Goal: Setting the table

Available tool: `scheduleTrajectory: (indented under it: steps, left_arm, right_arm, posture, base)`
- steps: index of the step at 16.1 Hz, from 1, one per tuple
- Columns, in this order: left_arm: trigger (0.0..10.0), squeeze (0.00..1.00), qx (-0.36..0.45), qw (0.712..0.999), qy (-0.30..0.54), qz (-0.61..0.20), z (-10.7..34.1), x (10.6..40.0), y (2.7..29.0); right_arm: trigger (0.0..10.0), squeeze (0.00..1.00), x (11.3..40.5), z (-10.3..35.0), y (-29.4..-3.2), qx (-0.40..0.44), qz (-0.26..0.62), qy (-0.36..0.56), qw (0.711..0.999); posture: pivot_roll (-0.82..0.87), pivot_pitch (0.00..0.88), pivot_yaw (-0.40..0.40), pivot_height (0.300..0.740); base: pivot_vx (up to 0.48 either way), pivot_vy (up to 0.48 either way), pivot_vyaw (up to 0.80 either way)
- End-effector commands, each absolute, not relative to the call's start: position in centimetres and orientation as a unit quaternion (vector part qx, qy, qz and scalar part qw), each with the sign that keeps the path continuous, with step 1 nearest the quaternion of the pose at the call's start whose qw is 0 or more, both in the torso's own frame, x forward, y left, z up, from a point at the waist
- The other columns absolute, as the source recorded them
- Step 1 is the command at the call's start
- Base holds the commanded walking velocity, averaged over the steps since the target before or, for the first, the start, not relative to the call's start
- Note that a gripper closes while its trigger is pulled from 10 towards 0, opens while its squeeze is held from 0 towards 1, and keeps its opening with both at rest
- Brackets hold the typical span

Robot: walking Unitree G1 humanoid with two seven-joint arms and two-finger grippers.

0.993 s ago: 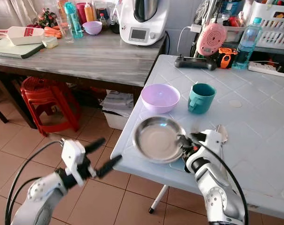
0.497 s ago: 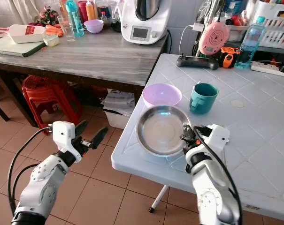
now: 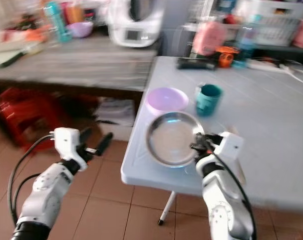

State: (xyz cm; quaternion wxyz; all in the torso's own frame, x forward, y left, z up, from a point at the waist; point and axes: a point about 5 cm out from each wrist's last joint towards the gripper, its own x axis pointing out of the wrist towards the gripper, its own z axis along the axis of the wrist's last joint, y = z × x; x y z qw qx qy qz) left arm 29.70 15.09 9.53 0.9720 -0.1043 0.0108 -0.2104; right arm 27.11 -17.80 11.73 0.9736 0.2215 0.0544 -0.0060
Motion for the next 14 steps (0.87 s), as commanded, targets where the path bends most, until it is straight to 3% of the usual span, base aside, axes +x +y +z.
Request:
scheduleTrajectory:
  steps: [1, 11, 14]
  left_arm:
    - [10.0, 0.00, -0.105, 0.972, 0.011, -0.211, 9.46, 29.76, 14.91]
    - [10.0, 0.00, -0.103, 0.972, 0.010, -0.213, 9.27, 29.73, 14.55]
    - [10.0, 0.00, -0.102, 0.971, 0.010, -0.214, 9.26, 29.83, 14.47]
  right_arm:
    - [10.0, 0.00, 27.16, 12.60, -18.21, 0.210, -0.012, 0.034, 0.977]
    - [10.0, 0.00, 27.37, 13.02, -18.47, 0.184, -0.017, 0.012, 0.983]
    - [10.0, 0.00, 27.37, 12.99, -18.58, 0.182, -0.020, 0.009, 0.983]
  posture:
    - [-0.02, 0.000, 0.028, 0.740]
    - [-0.01, 0.000, 0.024, 0.740]
    - [-0.01, 0.000, 0.024, 0.740]
  base:
    - [0.000, 0.409, -0.71]
    - [0.000, 0.412, -0.05]
    - [0.000, 0.409, 0.45]
